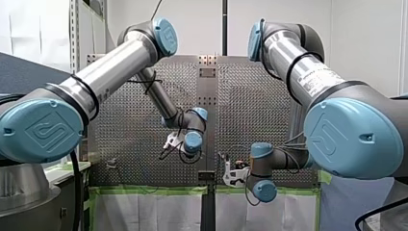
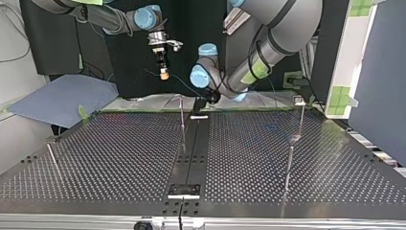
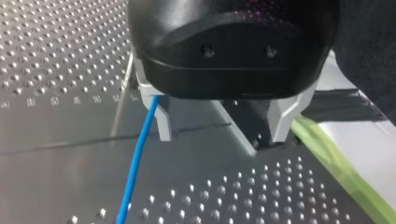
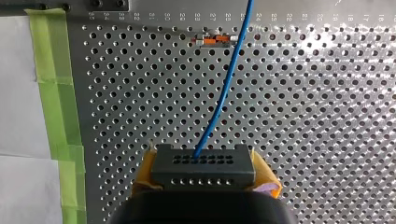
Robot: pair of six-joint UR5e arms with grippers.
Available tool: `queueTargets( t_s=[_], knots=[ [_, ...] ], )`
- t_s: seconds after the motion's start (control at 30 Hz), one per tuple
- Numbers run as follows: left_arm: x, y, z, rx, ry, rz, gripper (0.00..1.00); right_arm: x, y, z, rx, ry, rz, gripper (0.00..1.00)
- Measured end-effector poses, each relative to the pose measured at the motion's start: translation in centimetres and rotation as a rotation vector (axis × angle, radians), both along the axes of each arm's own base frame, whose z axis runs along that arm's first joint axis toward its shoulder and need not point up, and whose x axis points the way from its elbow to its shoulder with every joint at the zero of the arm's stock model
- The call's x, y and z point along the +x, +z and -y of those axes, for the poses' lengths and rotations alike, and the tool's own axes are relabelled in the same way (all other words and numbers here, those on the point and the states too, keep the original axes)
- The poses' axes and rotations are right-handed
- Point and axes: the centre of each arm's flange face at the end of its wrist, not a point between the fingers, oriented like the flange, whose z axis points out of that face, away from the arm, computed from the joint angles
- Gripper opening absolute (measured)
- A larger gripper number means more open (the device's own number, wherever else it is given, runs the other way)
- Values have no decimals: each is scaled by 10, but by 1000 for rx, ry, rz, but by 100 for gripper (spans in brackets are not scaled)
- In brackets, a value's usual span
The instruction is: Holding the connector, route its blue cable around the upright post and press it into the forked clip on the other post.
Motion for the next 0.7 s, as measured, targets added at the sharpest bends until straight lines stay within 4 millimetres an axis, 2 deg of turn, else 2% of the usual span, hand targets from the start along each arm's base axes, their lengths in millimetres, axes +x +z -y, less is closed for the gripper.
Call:
queueTargets(
  t_s=[0.33,0.53,0.7],
  knots=[
    [-16,-46,19,-53,-31,-30,100,-1,0,1,-2,-2,0,0],
    [-17,-51,34,-148,-74,-5,100,-3,0,3,-2,-7,-3,0],
    [-16,-51,39,-208,-90,0,100,-3,0,3,0,-8,-11,0]
  ],
)
